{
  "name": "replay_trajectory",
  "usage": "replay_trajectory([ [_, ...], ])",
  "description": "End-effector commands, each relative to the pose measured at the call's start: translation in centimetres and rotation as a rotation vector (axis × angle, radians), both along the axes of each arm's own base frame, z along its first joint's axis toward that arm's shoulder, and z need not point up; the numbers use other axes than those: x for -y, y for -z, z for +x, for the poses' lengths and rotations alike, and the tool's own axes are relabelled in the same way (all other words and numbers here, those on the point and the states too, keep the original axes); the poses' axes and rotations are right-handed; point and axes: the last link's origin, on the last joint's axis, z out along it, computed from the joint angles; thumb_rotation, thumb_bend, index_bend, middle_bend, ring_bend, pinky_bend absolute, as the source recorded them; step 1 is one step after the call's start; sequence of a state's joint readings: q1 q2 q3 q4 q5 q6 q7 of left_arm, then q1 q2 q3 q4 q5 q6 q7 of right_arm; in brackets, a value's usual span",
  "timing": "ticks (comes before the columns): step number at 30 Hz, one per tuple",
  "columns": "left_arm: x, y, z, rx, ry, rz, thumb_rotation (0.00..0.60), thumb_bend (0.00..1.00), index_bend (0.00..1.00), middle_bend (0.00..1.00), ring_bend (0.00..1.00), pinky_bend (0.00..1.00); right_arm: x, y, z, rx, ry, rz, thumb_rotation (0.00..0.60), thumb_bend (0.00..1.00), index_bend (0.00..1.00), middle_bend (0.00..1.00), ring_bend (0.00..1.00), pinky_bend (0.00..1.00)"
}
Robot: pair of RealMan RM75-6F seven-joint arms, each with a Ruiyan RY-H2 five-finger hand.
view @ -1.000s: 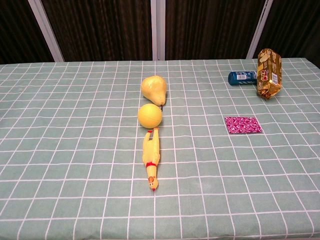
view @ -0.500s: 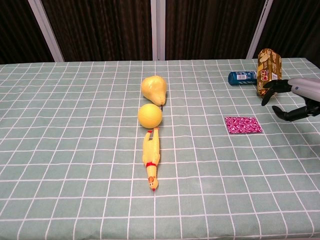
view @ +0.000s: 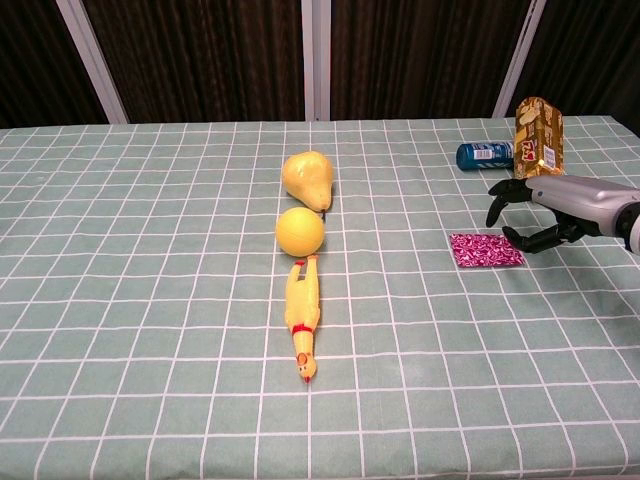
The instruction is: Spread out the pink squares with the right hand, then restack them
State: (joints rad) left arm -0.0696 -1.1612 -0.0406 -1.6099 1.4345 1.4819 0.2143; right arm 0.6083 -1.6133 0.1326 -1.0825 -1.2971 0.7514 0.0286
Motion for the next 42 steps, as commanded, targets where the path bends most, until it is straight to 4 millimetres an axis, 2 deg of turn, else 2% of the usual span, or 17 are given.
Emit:
replay_trajectory([
  [1,0.0,0.0,0.0,-0.001,0.0,-0.001,0.6,0.0,0.18,0.13,0.07,0.08,0.0,0.5,0.1,-0.007,-0.01,0.015,0.348,0.5,0.31,0.05,0.0,0.0],
  [11,0.2,0.0,-0.1,0.0,-0.011,-0.004,0.6,0.0,0.18,0.13,0.07,0.08,-0.6,1.5,-0.8,-0.045,-0.023,0.051,0.348,0.5,0.31,0.05,0.0,0.0],
  [24,0.1,0.1,0.2,0.001,-0.001,-0.005,0.6,0.0,0.18,0.13,0.07,0.08,-5.0,0.2,-1.9,-0.052,-0.077,0.122,0.347,0.5,0.31,0.06,0.0,0.0],
  [30,0.1,0.1,0.2,0.0,-0.001,-0.007,0.6,0.0,0.18,0.13,0.07,0.08,-6.7,-1.0,-1.8,-0.06,-0.107,0.141,0.339,0.5,0.31,0.07,0.0,0.0],
  [36,0.2,0.1,0.2,0.004,0.001,-0.004,0.6,0.0,0.18,0.13,0.07,0.08,-5.4,-1.8,-1.4,-0.044,-0.099,0.084,0.337,0.5,0.31,0.07,0.0,0.0],
  [42,0.3,0.1,0.1,0.006,-0.004,-0.005,0.6,0.0,0.18,0.13,0.07,0.08,-3.7,-0.7,-0.2,-0.029,-0.103,0.061,0.34,0.5,0.31,0.07,0.0,0.0],
])
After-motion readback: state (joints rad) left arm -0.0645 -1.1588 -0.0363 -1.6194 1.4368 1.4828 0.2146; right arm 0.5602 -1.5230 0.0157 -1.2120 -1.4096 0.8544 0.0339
